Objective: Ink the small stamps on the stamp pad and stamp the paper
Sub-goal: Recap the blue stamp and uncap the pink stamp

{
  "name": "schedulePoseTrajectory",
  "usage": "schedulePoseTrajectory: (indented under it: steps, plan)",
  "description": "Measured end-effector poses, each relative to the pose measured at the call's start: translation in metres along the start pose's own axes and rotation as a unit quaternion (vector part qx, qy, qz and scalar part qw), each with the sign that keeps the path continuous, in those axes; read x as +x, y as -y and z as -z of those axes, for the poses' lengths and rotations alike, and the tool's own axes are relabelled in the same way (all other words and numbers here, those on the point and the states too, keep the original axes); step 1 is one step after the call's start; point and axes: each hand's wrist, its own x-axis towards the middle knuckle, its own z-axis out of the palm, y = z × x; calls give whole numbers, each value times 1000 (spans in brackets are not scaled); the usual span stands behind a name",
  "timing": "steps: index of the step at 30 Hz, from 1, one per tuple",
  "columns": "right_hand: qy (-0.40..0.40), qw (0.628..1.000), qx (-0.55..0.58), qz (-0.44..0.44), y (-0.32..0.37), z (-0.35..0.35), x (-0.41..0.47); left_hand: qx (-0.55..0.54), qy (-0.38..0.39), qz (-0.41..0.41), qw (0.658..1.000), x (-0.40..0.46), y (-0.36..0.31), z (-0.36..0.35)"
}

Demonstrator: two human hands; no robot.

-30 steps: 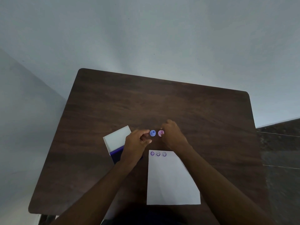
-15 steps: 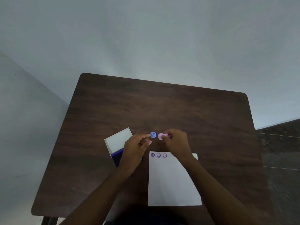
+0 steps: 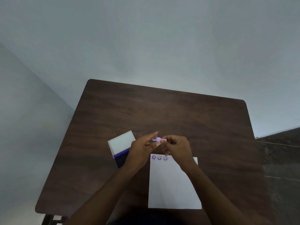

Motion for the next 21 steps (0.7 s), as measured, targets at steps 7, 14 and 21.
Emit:
schedulePoseTrajectory:
  steps: [7, 14, 21]
  plan:
    - [61, 991, 120, 0, 6, 7, -19, -91, -14, -30, 995, -20, -10, 10]
    - [56, 991, 123, -8, -1, 2, -25, -106, 1, -6, 994, -25, -12, 12]
    - [26, 991, 131, -7, 0, 8, -25, -130, -41, 21, 990, -29, -21, 7]
